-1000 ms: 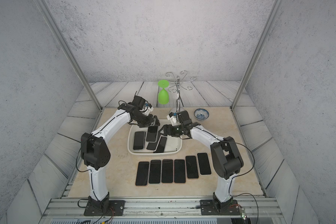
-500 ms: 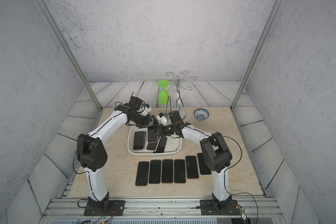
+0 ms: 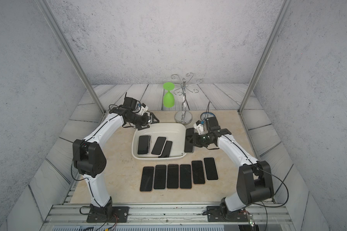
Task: Take the phone out of the storage box
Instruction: Pick up the phone from the storage box, then place the phone at the center of the board.
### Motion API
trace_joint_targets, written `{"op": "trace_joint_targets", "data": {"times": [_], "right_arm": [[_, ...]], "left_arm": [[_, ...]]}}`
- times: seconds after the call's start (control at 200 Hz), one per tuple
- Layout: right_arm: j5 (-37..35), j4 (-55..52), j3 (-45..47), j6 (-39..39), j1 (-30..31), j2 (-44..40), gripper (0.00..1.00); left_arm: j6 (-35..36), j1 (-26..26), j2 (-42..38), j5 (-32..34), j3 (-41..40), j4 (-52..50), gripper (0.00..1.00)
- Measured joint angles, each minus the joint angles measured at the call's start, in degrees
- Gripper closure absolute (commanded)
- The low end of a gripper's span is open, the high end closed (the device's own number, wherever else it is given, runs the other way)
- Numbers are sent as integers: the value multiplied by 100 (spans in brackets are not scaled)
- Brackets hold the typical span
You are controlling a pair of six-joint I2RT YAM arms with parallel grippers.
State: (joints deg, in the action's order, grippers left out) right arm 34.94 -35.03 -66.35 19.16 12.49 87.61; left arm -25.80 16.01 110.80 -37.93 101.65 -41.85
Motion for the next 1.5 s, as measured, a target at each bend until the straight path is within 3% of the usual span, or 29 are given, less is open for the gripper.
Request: {"op": "trace_joint_targets", "data": {"times": [0.275, 0.761, 0.976, 1.036, 1.346, 1.501], "right_arm": [[-546, -815, -837, -721, -129, 1786, 100], [-245, -850, -931, -957, -337, 2387, 100], [-221, -772, -885, -1067, -518, 2588, 46], [-186, -763, -848, -1051, -601, 2640, 38], [-221, -848, -935, -1080, -811, 2629, 33], [-369, -911, -997, -1016, -835, 2605, 22]], "left_arm": [[92, 55, -98, 173, -254, 20, 2], [160, 55, -118, 289, -356, 48, 2], [157, 55, -109, 321, -356, 52, 2], [155, 59, -90, 323, -356, 57, 2], [133, 304, 245, 481, -339, 90, 2], [142, 474, 516, 730, -225, 20, 2]]}}
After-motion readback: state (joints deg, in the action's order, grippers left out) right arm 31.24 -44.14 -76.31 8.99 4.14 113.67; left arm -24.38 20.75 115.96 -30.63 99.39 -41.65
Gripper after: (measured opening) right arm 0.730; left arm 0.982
